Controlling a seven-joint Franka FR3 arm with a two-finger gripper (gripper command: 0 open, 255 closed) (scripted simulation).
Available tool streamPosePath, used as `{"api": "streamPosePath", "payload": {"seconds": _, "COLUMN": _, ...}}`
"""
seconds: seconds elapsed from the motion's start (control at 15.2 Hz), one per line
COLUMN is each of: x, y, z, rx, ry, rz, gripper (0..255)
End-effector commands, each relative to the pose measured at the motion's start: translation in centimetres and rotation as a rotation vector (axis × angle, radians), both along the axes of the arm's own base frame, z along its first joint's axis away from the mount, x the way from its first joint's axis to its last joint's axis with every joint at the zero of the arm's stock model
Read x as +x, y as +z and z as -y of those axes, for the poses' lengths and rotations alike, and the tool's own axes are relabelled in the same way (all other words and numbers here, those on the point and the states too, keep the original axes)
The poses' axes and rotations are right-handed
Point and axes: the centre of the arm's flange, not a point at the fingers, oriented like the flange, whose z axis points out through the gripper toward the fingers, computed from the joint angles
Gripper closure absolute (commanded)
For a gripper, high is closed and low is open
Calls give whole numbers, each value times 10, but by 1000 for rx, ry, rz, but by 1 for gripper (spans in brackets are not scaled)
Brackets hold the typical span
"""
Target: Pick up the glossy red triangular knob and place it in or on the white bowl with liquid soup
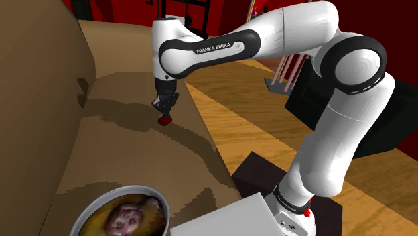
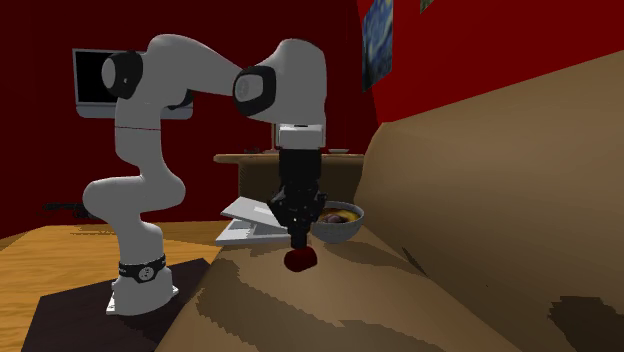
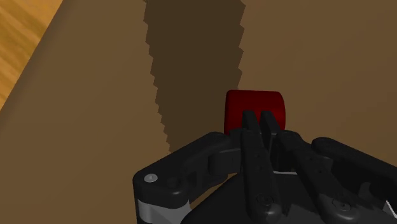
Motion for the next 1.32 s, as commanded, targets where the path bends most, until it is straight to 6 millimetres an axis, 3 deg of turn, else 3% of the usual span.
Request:
{"api": "streamPosePath", "payload": {"seconds": 0.0, "x": 0, "y": 11, "z": 0, "rx": 0, "ry": 0, "rz": 0, "gripper": 255}}
{"api": "streamPosePath", "payload": {"seconds": 1.12, "x": 0, "y": 97, "z": 0, "rx": 0, "ry": 0, "rz": 0, "gripper": 255}}
{"api": "streamPosePath", "payload": {"seconds": 1.25, "x": -16, "y": 97, "z": -21, "rx": 0, "ry": 0, "rz": 0, "gripper": 255}}
